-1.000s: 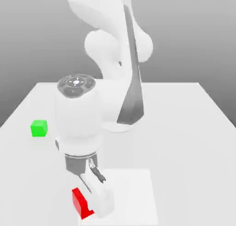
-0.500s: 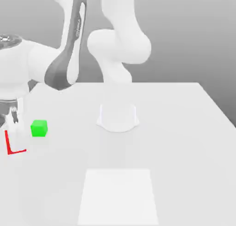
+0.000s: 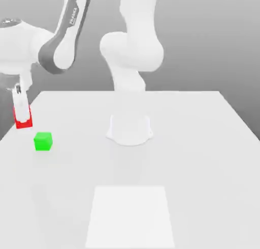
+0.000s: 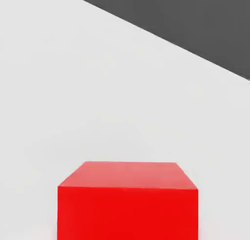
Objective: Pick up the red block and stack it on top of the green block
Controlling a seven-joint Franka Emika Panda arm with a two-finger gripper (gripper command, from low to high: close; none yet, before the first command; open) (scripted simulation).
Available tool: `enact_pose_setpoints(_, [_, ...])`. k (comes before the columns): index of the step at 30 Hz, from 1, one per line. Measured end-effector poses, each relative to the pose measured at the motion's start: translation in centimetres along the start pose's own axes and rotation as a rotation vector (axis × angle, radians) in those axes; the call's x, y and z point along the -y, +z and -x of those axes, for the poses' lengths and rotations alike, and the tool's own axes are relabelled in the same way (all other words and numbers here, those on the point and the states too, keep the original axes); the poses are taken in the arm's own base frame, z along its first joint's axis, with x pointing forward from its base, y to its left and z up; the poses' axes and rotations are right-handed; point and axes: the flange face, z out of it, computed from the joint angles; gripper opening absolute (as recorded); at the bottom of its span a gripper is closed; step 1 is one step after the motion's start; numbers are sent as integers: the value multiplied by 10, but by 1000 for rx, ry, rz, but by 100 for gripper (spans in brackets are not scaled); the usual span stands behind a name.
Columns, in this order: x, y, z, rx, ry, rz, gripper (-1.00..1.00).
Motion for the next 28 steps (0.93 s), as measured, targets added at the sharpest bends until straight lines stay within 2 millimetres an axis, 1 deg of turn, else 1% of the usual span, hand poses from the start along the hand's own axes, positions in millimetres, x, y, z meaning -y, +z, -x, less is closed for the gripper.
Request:
enact_pose_setpoints(3, [-30, 9, -3, 48, 4, -22, -100])
enact_pose_setpoints(5, [-40, 14, -3, 67, 5, -35, -100])
enact_pose_setpoints(18, [-37, 48, -2, 77, 7, -55, -100])
enact_pose_setpoints(28, [-37, 78, 4, 75, -5, -40, -100])
